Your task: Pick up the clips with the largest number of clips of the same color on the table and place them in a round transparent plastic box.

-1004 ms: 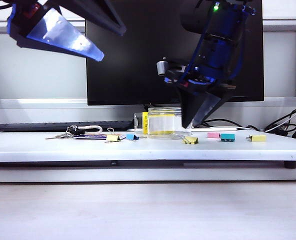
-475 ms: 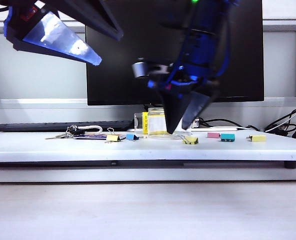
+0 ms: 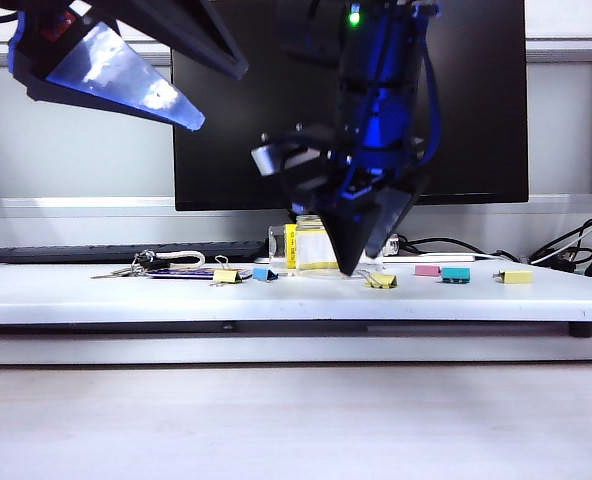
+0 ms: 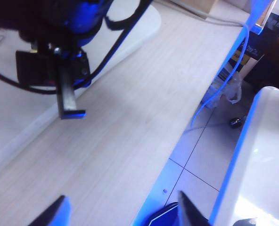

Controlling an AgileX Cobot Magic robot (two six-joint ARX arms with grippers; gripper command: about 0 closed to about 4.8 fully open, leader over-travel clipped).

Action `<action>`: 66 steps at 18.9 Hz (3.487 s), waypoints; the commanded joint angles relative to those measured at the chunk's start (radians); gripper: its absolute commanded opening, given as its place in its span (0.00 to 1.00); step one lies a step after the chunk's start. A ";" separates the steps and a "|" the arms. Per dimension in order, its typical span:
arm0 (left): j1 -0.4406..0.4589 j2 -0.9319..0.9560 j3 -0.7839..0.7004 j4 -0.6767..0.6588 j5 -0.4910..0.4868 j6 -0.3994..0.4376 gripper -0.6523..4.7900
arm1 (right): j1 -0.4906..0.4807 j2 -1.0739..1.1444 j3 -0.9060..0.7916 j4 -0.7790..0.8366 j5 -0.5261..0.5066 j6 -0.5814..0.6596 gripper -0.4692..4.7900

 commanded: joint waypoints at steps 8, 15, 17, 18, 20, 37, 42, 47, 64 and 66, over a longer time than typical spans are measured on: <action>-0.002 -0.003 0.004 -0.014 0.005 0.000 0.68 | 0.002 0.039 0.000 0.042 0.031 0.001 0.35; -0.002 -0.003 0.004 -0.014 0.005 0.000 0.68 | -0.004 0.047 -0.001 0.060 0.045 -0.014 0.10; -0.002 -0.003 0.004 -0.015 0.005 0.000 0.68 | -0.003 0.049 -0.001 0.060 0.047 -0.015 0.10; -0.002 -0.003 0.004 -0.015 0.005 0.000 0.68 | -0.004 0.049 -0.001 0.060 0.047 -0.016 0.10; -0.002 -0.003 0.004 -0.016 0.005 0.000 0.68 | -0.003 0.048 -0.001 0.060 0.051 -0.021 0.10; -0.002 -0.003 0.004 -0.019 -0.059 0.017 0.68 | 0.003 -0.011 0.107 0.027 0.100 -0.040 0.10; -0.002 -0.002 0.004 0.058 -0.183 0.035 0.68 | -0.013 -0.054 0.228 0.038 0.017 -0.039 0.10; 0.000 -0.002 0.004 0.175 -0.184 0.097 0.68 | -0.133 -0.042 0.243 0.137 -0.204 0.048 0.09; 0.000 -0.001 0.003 0.132 -0.183 0.095 0.68 | -0.243 0.101 0.241 0.255 -0.423 0.102 0.24; 0.000 -0.001 0.003 0.130 -0.182 0.095 0.68 | -0.243 0.101 0.241 0.254 -0.423 0.102 0.25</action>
